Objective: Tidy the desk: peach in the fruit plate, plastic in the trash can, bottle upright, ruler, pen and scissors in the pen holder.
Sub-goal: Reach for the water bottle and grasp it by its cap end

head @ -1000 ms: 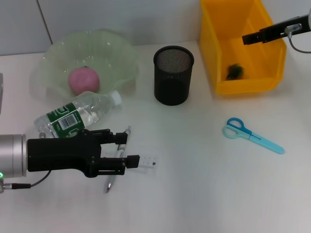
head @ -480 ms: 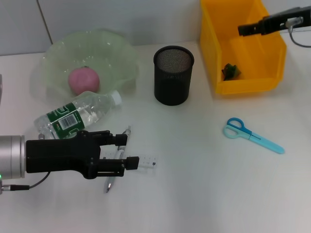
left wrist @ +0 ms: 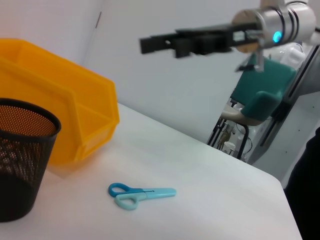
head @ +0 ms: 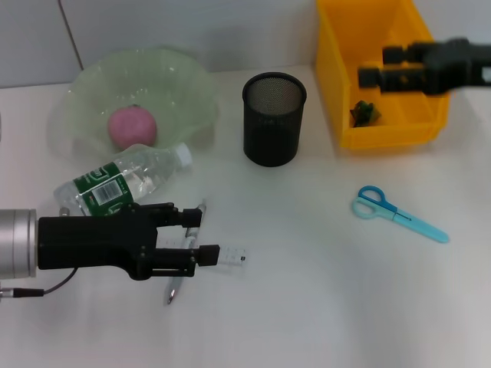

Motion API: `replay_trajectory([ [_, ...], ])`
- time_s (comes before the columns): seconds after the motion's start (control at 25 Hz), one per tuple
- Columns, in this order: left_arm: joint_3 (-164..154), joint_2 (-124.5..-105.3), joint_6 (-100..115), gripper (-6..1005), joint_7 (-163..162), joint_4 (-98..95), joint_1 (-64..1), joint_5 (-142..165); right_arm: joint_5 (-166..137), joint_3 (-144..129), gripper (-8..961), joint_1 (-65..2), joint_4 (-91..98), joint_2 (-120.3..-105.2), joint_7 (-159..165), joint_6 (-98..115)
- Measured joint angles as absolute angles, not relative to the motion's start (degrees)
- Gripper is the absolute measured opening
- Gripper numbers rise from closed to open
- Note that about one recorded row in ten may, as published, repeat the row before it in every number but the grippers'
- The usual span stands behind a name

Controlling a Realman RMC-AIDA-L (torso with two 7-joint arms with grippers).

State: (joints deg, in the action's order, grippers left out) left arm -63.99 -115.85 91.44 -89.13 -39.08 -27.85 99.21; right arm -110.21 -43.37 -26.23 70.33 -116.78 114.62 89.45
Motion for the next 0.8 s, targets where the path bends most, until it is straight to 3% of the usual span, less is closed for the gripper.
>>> replay_trajectory([
  [0.08,-64.0,-115.85,91.4,785,-89.1,-39.1,-27.9,99.2,-108.0,-40.4,802,-25.6,65.9,-115.91,110.8,94.1],
  [0.12,-63.5,-115.76,92.1,785,-89.4,-39.4,-28.0,99.2,-106.9,-37.5,802,-25.5,59.9,-114.66,106.6,98.2],
  [0.16,-63.5,-115.76,92.1,785,-89.4,-39.4,-28.0,99.2,-106.9,-37.5,802,-25.5,59.9,-114.66,106.6,98.2],
  [0.28,-62.8,-115.76,92.5,784,-89.4,-39.4,-28.0,99.1,-106.8,-35.7,802,-25.5,48.7,-111.65,99.1,102.3],
  [0.32,-62.5,-115.75,92.6,784,-89.4,-39.4,-28.0,99.1,-107.9,-36.3,802,-25.5,41.8,-109.72,93.0,103.8],
  [0.48,-62.4,-115.75,92.8,784,-89.7,-39.4,-28.0,99.1,-112.1,-36.9,802,-25.4,36.6,-108.98,86.7,104.5],
  [0.8,-61.6,-115.04,92.8,785,-90.0,-40.7,-28.1,99.5,-117.5,-36.6,802,-25.1,36.1,-110.67,83.1,104.1],
])
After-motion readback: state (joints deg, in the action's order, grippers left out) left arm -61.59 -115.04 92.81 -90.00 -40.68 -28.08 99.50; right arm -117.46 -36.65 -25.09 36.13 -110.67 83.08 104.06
